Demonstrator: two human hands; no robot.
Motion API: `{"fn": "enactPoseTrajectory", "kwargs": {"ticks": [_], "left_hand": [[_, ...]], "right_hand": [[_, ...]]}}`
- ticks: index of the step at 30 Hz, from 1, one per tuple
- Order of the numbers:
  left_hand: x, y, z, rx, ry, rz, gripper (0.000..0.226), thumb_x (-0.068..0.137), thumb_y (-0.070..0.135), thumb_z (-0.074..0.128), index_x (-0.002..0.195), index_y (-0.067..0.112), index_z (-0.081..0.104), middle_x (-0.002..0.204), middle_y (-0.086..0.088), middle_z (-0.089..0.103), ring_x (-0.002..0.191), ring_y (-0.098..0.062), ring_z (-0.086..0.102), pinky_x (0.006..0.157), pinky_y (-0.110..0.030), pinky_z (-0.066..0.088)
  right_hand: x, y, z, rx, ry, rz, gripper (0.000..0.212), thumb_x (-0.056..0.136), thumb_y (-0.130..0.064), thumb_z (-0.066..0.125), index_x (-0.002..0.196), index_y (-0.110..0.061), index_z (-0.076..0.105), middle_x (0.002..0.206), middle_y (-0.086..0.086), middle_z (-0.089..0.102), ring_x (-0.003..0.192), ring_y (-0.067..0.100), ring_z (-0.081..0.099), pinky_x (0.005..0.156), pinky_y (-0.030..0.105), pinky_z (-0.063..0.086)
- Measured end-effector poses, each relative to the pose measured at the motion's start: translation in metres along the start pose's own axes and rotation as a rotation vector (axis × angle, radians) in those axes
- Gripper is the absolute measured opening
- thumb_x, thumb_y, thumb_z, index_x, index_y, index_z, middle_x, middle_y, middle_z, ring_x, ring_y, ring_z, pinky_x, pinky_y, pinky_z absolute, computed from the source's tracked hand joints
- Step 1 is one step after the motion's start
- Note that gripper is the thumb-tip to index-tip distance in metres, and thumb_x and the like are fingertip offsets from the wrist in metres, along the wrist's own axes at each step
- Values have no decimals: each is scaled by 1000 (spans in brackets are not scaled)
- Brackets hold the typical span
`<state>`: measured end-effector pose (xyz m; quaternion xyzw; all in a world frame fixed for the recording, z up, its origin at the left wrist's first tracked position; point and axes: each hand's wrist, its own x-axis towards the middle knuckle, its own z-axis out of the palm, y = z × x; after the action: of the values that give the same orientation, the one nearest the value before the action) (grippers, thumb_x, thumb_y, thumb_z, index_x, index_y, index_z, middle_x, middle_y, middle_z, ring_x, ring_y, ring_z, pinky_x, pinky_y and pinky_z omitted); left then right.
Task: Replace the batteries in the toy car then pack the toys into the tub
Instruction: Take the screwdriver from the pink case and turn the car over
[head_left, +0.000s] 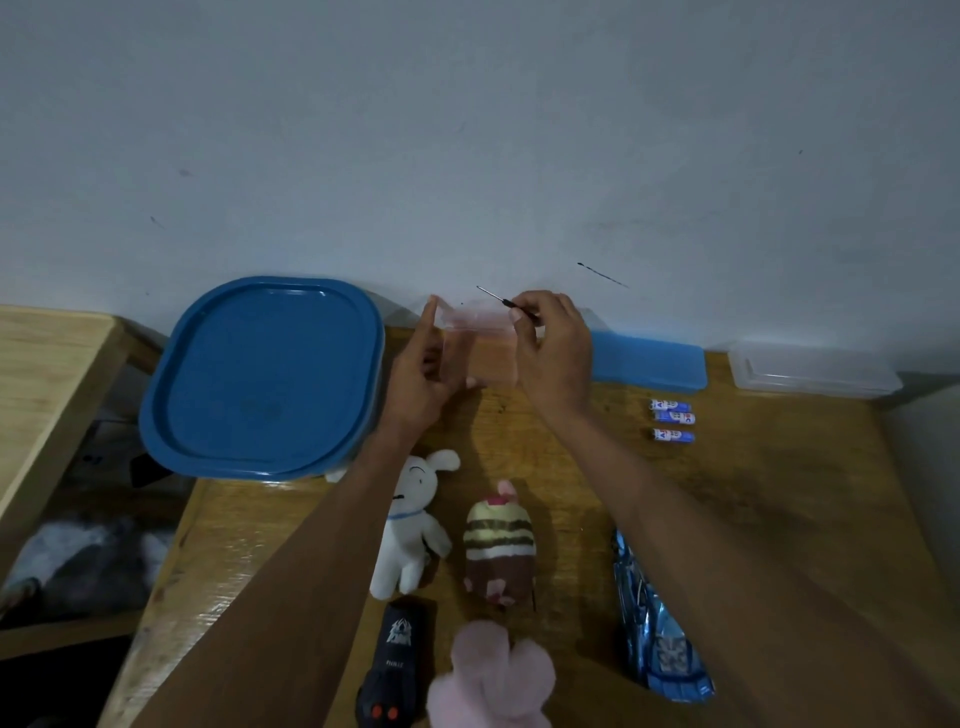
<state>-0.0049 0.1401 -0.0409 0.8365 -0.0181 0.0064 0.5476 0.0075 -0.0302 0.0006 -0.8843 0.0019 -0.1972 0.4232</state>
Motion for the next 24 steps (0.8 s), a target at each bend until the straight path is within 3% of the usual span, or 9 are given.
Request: {"fn": "enactPoseTrajectory", "kwargs": {"ticks": [3,6,8,11,19,22,24], "left_hand": [[0,1,1,9,-6,-26,99,83,6,79,160,24,19,123,1,61,104,0,59,86,-8,51],[-1,3,2,27,-16,-55,90,79,0,80,155,17,34,123,5,60,102,4,58,83,-3,47],[0,4,1,86,-12,-51,76,79,4,81,147,13,49,132,-2,59,112,-8,61,91,-12,50],[0,4,0,195,1,-55,64,77,11,84,137,11,61,132,-9,62,118,-22,61,100,-36,54],[-1,15,-1,345,-46,-56,59,81,8,80,137,12,61,121,-9,68,108,-23,64,94,-34,54],[-3,31,-6,424,-112,-69,63,86,9,74,145,17,53,130,-11,63,118,-26,60,99,-34,49],[-5,44,-10,459,-94,-99,66,88,12,71,149,19,45,141,-12,56,126,-29,54,107,-42,47]], "right_hand": [[-11,6,-3,-32,-62,11,13,98,-21,60,110,-19,65,98,-2,68,93,16,61,72,29,52],[-22,12,0,-73,-145,67,12,97,-24,61,108,-22,65,96,-5,68,89,14,63,72,36,58],[-29,13,2,-94,-169,92,11,96,-22,63,107,-22,66,99,-5,68,91,12,63,75,34,59],[-34,10,4,-105,-177,80,10,93,-16,67,103,-20,67,102,-6,65,93,11,62,79,33,58],[-31,6,6,-194,-204,84,12,92,-12,67,101,-20,69,101,-4,66,93,15,62,76,38,58],[-25,0,-1,-199,-208,135,10,95,-15,65,101,-22,68,98,-4,67,91,16,63,75,36,59],[-23,-6,-13,-172,-188,146,10,96,-16,64,102,-22,68,99,-5,68,91,14,63,74,28,57]]}}
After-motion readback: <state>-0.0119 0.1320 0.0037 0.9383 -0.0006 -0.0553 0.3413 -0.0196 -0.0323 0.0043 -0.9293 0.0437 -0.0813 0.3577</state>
